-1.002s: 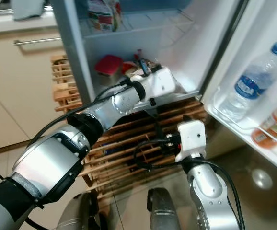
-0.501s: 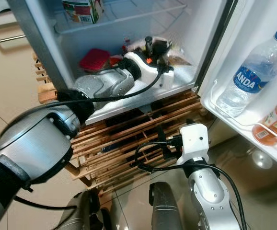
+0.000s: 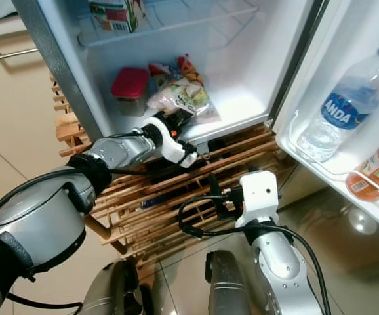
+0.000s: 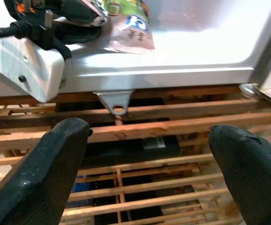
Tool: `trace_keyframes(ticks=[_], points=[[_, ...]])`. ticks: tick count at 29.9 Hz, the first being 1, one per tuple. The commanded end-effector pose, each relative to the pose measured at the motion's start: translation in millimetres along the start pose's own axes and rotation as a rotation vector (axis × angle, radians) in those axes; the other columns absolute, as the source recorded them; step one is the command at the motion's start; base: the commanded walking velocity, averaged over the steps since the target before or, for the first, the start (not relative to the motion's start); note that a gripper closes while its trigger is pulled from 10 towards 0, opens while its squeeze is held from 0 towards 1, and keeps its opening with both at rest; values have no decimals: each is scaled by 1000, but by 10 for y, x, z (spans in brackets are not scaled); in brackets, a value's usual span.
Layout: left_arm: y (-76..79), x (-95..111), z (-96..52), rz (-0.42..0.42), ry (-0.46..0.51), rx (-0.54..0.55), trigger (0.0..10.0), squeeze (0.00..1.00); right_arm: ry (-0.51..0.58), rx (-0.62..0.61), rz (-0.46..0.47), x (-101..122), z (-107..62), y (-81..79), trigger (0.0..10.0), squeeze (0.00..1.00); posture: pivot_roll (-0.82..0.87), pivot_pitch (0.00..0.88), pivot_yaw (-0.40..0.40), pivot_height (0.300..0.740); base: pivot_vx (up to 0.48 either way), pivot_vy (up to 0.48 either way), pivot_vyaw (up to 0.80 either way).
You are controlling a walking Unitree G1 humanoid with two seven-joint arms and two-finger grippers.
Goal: Restocking fridge
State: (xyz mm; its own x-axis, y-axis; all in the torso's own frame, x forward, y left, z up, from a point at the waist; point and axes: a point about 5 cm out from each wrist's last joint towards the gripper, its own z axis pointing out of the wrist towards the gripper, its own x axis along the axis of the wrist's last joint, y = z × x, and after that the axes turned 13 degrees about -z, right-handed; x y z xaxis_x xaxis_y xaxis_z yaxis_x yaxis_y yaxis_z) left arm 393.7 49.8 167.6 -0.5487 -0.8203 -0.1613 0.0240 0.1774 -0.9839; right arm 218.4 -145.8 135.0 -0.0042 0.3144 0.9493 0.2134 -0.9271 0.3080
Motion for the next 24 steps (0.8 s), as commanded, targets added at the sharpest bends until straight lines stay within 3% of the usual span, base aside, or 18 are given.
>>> trace_keyframes(ticks=[1,4,6,8,12,15,18,22,24], points=[[143,-113,-73,-65,-77,-49,10000,1000,-34,6,4,-62,-20,-6,10000,59,-350,164,59,641,0,0,0],[36,-131,-42,-93,-90,-3,10000,1000,-34,7,3,-65,-11,-3,10000,67,-346,160,56,641,0,0,0],[-136,-159,-3,-84,-92,67,10000,1000,-30,10,2,-61,10,-9,10000,63,-339,152,51,641,0,0,0],[-427,-244,32,17,-98,176,10000,1000,-21,20,-2,-51,39,-18,10000,63,-330,141,47,641,0,0,0],[-536,-277,41,43,-110,211,10000,1000,-21,25,-4,-62,48,-11,10000,67,-319,131,39,641,0,0,0],[-640,-318,41,125,-119,246,10000,1000,-18,37,-11,-66,76,-11,10000,59,-316,120,35,641,0,0,0],[-654,-353,30,144,-131,249,10000,1000,-16,37,-12,-69,94,-4,10000,67,-312,110,31,641,0,0,0],[-619,-393,16,70,-161,225,10000,1000,-15,44,-8,-78,111,-5,10000,59,-305,106,23,641,0,0,0],[-545,-416,14,-241,-231,188,10000,1000,-19,48,10,-86,120,-8,10000,59,-301,105,20,641,0,0,0]])
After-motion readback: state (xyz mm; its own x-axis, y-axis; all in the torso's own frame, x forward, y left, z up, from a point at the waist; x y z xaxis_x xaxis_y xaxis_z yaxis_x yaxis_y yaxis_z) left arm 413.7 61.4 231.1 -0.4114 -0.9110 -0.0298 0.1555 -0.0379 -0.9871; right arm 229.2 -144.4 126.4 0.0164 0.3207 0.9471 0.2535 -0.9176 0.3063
